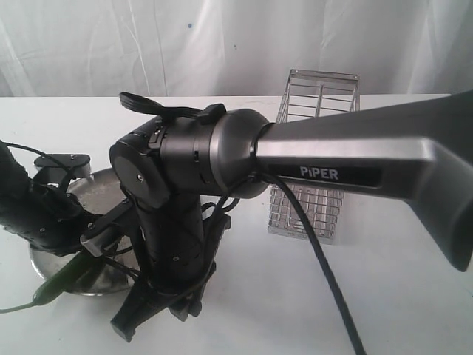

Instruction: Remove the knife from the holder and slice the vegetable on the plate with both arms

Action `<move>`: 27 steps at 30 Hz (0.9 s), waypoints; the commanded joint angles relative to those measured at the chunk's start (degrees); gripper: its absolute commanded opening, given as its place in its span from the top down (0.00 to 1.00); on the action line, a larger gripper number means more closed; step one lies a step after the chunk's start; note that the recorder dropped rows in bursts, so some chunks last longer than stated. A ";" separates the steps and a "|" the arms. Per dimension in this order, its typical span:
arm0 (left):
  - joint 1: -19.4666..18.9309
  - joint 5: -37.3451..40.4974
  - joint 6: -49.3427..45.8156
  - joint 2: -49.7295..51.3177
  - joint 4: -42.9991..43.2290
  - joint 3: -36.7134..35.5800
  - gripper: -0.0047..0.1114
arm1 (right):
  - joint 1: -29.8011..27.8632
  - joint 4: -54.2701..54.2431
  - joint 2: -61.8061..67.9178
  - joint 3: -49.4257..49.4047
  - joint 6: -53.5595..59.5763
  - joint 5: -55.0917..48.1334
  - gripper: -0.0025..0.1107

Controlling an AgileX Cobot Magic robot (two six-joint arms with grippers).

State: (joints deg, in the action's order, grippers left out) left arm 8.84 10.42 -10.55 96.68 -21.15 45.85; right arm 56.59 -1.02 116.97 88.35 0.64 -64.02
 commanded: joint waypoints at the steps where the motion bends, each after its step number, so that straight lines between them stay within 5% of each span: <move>1: 0.39 3.50 -0.40 3.19 1.24 -0.42 0.38 | -0.03 0.60 -0.28 0.36 0.66 -0.07 0.98; 27: 0.42 10.16 -0.16 0.49 3.26 -0.41 0.38 | -0.03 0.48 -0.28 0.36 0.66 -0.07 0.98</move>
State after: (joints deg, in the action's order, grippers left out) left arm 8.94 13.38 -10.74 97.73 -18.71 46.60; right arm 56.62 -1.48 117.07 88.35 1.66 -64.29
